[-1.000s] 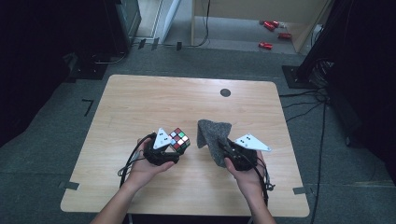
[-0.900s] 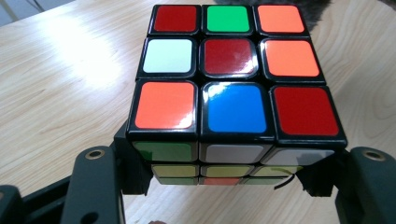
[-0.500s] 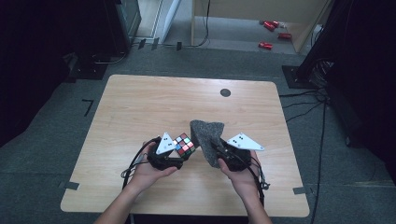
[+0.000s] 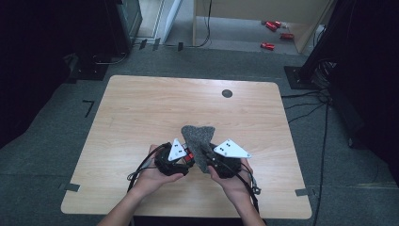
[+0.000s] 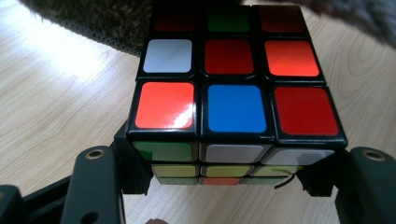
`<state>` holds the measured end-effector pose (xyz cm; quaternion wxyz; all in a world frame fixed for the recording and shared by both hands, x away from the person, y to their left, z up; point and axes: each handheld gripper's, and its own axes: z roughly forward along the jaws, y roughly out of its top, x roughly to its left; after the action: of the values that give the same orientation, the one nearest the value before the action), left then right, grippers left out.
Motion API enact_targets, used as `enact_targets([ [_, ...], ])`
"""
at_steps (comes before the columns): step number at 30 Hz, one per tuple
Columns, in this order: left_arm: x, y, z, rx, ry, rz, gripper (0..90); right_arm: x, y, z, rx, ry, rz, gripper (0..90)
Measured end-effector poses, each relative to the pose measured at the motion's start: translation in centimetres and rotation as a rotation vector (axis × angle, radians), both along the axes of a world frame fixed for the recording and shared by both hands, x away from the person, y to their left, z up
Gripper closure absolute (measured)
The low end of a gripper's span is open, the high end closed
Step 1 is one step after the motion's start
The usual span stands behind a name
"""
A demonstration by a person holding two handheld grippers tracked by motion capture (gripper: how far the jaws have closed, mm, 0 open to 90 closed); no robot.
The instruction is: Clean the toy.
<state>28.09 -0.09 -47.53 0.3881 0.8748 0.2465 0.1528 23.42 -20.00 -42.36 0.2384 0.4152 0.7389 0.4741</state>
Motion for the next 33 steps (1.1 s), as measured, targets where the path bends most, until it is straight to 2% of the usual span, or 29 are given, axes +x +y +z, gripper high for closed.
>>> enact_targets([
  [7,0.2,-0.2,0.3,-0.009,0.024,-0.007,35.1,-0.5,1.2,-0.2,-0.014,0.001,0.047,76.2],
  [16,-0.2,-0.9,0.3,0.026,0.004,-0.014,35.1,-0.5,2.2,-0.7,-0.035,-0.003,0.067,76.4],
  [25,-0.8,-1.4,0.4,0.038,-0.02,-0.042,35.1,-0.1,1.3,-0.9,-0.05,-0.024,0.018,76.6],
  [30,-0.3,-0.6,0.8,0.01,-0.019,-0.023,35.1,0.3,0.2,-1.1,-0.034,-0.008,-0.024,76.9],
  [33,-0.1,-0.2,1.0,0.004,-0.019,-0.004,35.1,0.0,0.1,-1.2,-0.023,-0.002,-0.021,77.1],
])
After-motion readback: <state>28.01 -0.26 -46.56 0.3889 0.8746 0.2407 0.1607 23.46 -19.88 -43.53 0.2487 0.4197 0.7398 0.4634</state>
